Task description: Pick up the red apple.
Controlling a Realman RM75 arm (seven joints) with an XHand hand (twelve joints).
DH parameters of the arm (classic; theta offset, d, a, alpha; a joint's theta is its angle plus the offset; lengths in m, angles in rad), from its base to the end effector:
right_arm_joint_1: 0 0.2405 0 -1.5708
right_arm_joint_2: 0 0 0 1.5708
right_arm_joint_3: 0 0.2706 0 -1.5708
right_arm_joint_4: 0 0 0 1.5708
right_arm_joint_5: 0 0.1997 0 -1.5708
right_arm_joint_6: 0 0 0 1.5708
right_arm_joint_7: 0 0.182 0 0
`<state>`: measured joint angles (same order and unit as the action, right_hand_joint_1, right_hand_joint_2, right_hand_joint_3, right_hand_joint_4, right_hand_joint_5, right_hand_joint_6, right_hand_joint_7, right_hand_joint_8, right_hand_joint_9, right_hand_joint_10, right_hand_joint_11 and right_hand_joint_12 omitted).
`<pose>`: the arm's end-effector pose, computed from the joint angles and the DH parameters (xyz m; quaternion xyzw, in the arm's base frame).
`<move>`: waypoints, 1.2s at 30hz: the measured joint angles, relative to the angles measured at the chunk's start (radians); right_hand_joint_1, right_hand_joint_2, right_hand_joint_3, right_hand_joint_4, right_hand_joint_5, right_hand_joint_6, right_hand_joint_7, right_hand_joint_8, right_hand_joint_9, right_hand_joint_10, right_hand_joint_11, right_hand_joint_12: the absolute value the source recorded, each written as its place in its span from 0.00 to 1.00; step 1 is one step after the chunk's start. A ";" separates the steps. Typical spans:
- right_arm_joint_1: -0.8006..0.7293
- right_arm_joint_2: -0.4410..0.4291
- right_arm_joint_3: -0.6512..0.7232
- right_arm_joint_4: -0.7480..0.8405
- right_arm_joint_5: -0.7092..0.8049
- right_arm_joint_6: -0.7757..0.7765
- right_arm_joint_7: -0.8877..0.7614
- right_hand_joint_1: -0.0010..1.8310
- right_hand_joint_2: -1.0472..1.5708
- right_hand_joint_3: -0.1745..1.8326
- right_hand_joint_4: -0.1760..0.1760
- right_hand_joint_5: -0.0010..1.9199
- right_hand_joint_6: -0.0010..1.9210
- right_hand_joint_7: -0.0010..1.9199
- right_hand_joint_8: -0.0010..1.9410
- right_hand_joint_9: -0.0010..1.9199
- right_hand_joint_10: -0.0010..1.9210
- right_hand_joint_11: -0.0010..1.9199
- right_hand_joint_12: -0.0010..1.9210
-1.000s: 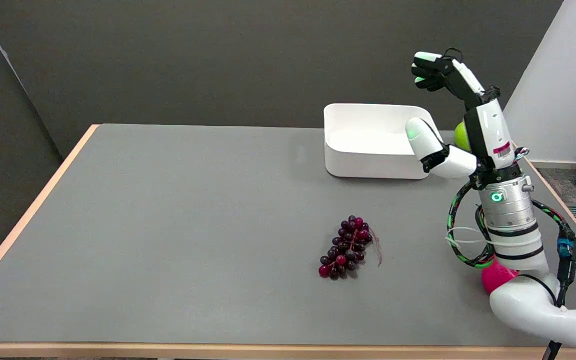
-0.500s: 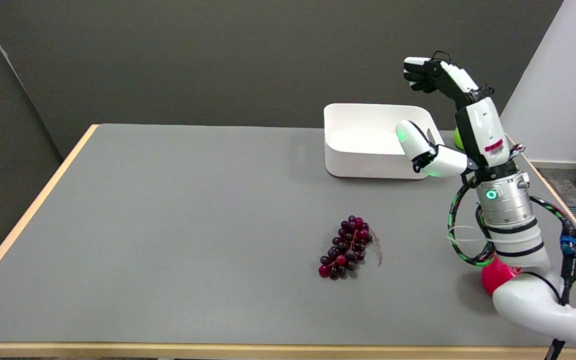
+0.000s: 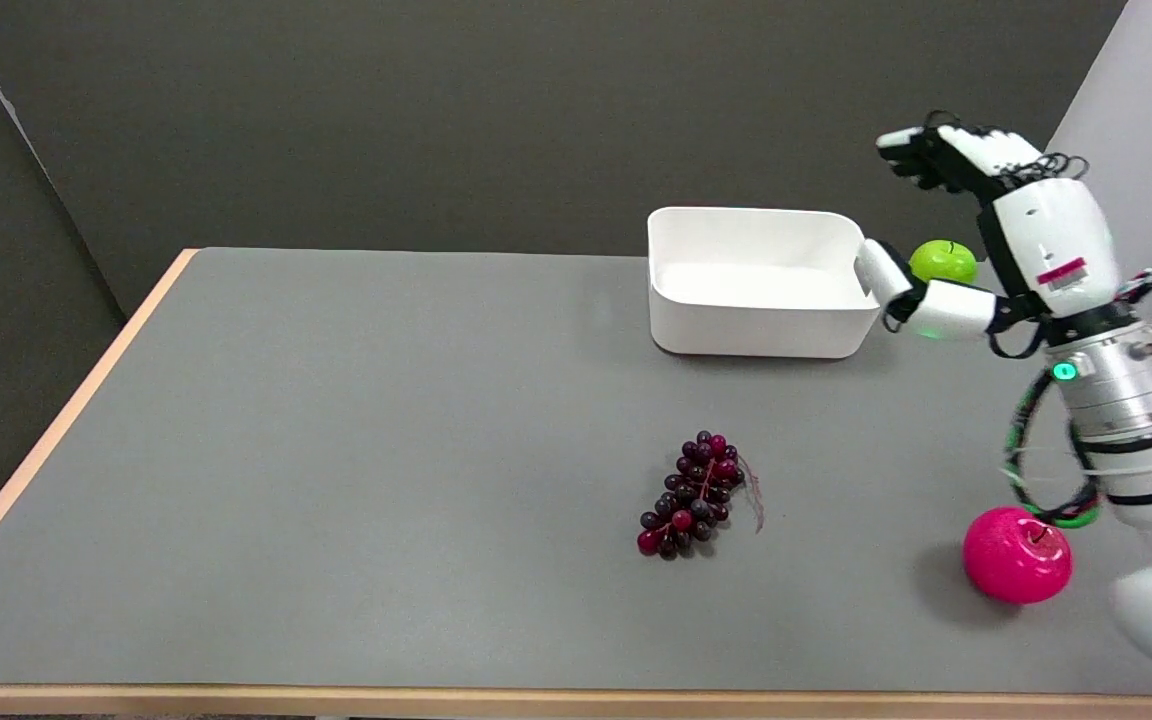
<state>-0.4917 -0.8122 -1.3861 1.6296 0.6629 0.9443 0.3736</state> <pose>-0.1309 -0.2444 0.4390 0.7058 0.1361 0.2866 0.6333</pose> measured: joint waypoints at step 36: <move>-0.507 -0.183 0.293 -0.070 0.001 0.060 0.028 0.19 0.63 0.52 0.75 0.20 0.39 0.28 0.32 0.22 0.55 0.08 0.71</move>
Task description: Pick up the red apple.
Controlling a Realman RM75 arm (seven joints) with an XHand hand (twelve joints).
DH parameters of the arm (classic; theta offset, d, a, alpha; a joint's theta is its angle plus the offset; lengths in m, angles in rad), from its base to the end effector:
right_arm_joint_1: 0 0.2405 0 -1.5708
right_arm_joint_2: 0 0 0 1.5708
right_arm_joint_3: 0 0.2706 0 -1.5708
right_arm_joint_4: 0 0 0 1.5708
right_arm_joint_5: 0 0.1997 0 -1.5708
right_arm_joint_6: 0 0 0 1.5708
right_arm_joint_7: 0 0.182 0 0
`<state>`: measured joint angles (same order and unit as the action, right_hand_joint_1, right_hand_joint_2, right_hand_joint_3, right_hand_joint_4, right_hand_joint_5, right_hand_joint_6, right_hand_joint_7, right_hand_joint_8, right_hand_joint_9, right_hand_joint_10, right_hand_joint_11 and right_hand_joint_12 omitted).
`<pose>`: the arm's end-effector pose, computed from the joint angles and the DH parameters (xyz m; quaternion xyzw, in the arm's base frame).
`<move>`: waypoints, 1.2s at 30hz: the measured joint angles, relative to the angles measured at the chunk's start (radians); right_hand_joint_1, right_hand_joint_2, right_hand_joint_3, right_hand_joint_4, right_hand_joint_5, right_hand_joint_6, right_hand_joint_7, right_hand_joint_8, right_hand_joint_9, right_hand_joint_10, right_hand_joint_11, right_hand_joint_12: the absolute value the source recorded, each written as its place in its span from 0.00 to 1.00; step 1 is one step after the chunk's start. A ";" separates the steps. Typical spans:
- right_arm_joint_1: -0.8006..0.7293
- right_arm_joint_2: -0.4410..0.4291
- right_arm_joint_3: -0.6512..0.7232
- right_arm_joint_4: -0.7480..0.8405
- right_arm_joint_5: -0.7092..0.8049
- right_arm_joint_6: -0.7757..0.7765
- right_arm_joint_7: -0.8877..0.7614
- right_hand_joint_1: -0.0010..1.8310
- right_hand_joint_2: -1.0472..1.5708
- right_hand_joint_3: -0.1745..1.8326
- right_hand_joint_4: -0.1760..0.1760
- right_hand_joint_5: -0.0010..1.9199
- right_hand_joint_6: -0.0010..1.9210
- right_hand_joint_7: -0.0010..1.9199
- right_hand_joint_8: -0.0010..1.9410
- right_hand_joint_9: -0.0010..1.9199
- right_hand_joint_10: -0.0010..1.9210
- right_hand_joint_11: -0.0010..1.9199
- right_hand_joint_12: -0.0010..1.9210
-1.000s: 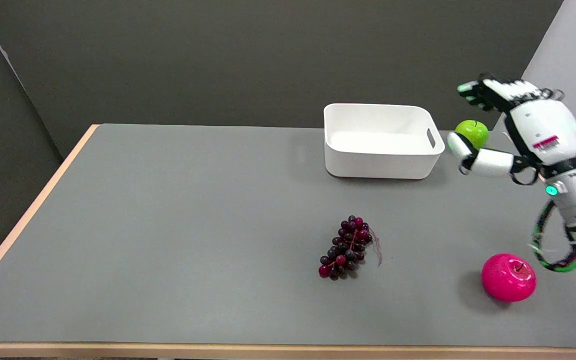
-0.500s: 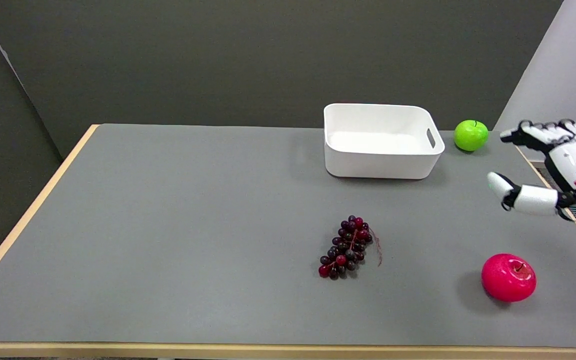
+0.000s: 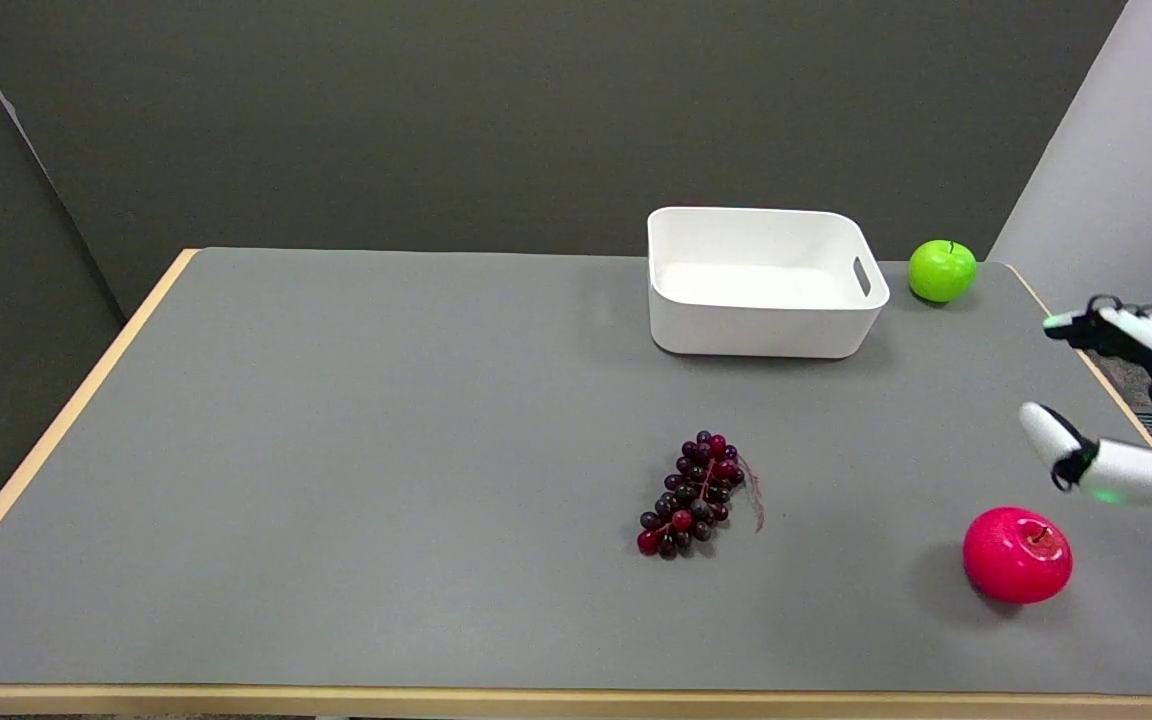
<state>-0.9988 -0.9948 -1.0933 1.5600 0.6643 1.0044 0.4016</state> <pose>-0.1906 -0.1136 0.5094 0.6125 0.0750 0.1535 0.7718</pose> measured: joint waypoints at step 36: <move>0.040 -0.014 -0.442 -0.327 0.094 0.588 -0.043 0.17 0.63 0.52 0.72 0.21 0.39 0.29 0.33 0.23 0.56 0.10 0.73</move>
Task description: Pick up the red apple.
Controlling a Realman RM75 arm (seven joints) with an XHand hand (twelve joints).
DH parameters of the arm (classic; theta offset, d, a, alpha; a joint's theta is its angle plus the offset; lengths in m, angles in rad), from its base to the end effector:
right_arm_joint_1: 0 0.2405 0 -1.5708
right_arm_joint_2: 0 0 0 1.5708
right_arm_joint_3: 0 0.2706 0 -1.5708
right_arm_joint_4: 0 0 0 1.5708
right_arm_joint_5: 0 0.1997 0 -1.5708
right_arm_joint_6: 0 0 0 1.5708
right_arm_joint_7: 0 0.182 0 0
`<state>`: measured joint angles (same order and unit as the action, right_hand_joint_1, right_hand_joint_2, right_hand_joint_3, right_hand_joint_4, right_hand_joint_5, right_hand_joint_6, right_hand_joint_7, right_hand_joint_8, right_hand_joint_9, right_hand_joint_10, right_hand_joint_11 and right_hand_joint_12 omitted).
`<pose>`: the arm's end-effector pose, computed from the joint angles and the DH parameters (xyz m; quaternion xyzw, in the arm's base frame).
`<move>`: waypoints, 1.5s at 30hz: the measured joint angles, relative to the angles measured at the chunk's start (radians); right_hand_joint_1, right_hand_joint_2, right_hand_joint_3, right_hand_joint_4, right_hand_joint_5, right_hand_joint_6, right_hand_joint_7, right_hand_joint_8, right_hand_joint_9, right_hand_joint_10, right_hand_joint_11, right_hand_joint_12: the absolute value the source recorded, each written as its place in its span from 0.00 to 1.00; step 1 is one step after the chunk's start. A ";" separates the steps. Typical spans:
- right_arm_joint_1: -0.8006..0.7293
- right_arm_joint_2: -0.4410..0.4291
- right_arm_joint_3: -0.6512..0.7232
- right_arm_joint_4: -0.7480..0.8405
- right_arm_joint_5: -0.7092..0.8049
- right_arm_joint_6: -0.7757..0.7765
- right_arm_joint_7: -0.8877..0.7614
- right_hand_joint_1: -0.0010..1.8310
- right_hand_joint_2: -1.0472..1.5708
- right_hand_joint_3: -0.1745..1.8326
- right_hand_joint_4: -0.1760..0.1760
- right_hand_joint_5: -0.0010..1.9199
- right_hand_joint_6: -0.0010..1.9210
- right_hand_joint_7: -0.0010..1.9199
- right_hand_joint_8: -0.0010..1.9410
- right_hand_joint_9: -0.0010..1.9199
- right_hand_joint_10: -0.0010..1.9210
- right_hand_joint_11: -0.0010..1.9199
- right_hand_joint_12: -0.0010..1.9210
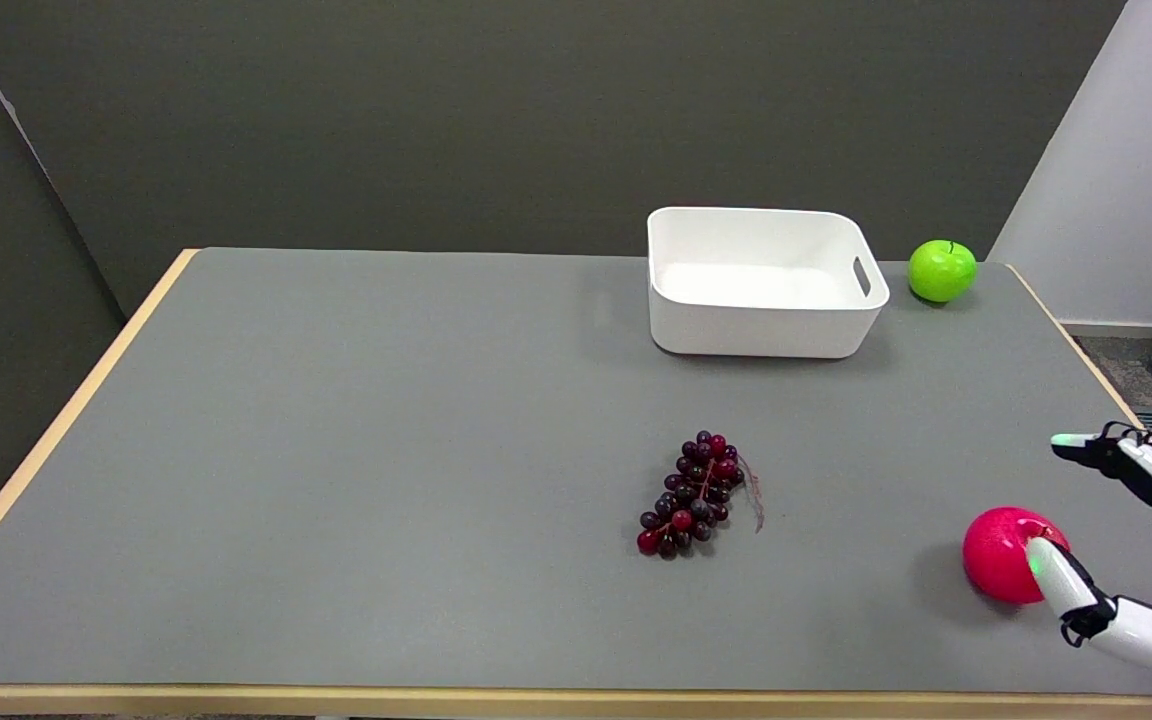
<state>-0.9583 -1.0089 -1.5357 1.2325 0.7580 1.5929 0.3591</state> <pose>-0.2451 -0.0407 0.4654 0.6193 0.0835 0.2131 0.7511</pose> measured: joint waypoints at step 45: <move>0.110 -0.001 -0.063 -0.071 0.034 -0.194 -0.015 0.16 0.63 0.51 0.72 0.19 0.37 0.25 0.28 0.14 0.45 0.00 0.63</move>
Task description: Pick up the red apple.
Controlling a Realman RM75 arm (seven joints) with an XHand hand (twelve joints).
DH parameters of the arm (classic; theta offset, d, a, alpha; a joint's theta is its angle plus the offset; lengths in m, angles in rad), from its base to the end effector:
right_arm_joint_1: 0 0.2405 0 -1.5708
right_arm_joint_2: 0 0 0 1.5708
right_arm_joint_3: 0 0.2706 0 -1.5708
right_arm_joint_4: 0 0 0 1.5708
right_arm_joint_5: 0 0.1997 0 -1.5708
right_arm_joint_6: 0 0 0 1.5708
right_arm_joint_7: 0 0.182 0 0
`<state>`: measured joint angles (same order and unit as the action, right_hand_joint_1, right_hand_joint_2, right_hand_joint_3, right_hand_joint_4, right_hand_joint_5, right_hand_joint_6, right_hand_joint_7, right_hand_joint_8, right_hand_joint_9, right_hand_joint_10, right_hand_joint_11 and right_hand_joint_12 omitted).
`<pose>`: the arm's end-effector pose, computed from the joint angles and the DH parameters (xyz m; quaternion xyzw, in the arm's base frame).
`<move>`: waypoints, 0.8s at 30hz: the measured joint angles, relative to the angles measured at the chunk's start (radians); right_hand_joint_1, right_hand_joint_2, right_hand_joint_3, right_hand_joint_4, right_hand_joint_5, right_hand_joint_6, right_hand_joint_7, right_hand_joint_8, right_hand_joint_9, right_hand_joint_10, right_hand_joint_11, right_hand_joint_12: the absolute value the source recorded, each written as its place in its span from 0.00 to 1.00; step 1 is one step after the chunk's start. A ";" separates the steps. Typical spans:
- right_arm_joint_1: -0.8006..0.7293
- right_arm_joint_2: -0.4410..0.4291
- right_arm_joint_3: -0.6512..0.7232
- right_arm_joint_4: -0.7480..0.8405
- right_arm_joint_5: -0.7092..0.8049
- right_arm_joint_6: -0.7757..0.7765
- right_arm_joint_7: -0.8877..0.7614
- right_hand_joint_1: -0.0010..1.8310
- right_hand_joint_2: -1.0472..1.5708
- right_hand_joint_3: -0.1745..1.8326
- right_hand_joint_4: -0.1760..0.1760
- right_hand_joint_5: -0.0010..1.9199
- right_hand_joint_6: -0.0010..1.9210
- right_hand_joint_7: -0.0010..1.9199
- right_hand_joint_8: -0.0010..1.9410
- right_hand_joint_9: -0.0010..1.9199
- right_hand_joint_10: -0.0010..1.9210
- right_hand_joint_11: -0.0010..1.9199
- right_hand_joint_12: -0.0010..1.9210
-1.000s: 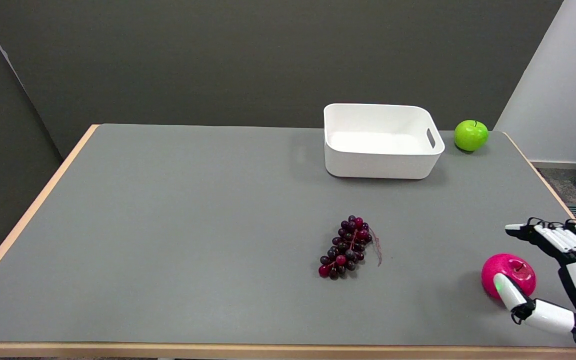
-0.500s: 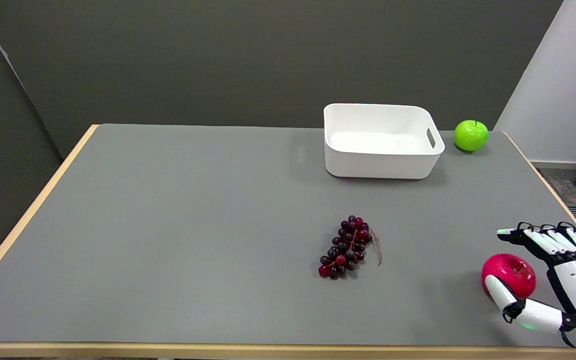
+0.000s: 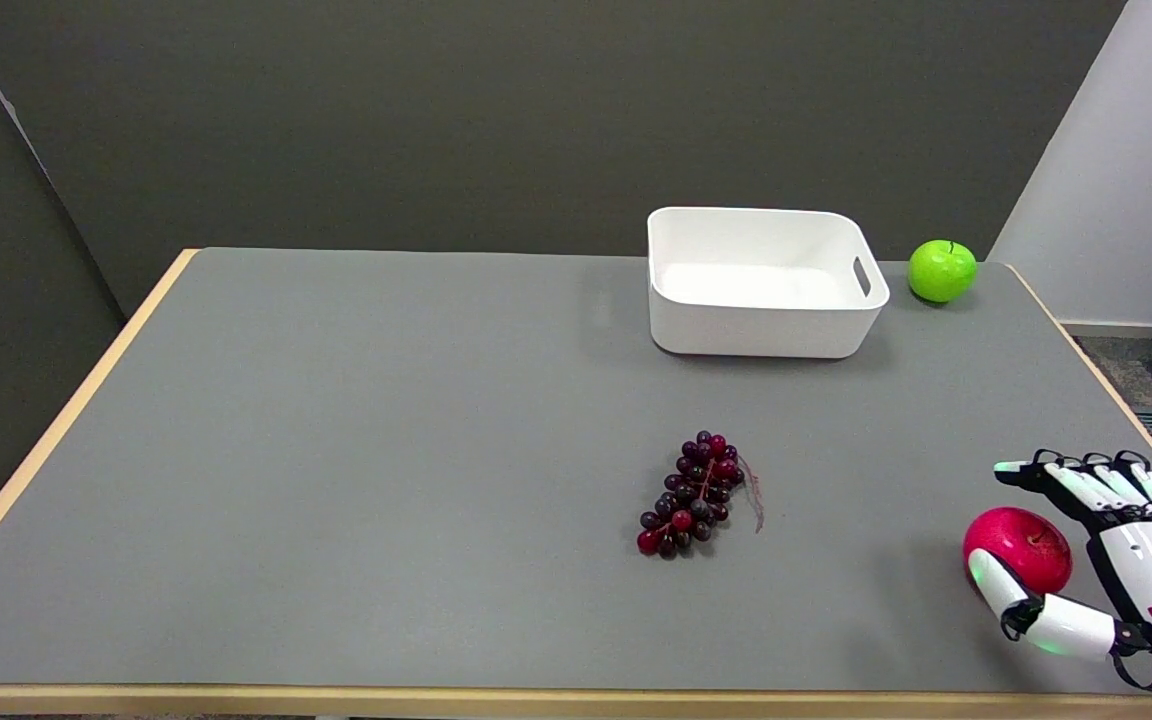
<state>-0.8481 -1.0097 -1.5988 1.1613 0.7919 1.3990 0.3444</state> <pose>-0.2950 -0.0667 0.4737 0.5992 0.0116 0.1692 0.7824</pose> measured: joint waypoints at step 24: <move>0.034 -0.008 -0.014 -0.038 0.021 -0.074 0.000 0.17 0.64 0.50 0.69 0.20 0.37 0.26 0.28 0.17 0.50 0.07 0.69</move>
<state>-0.8142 -1.0181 -1.6129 1.1235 0.8127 1.3251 0.3448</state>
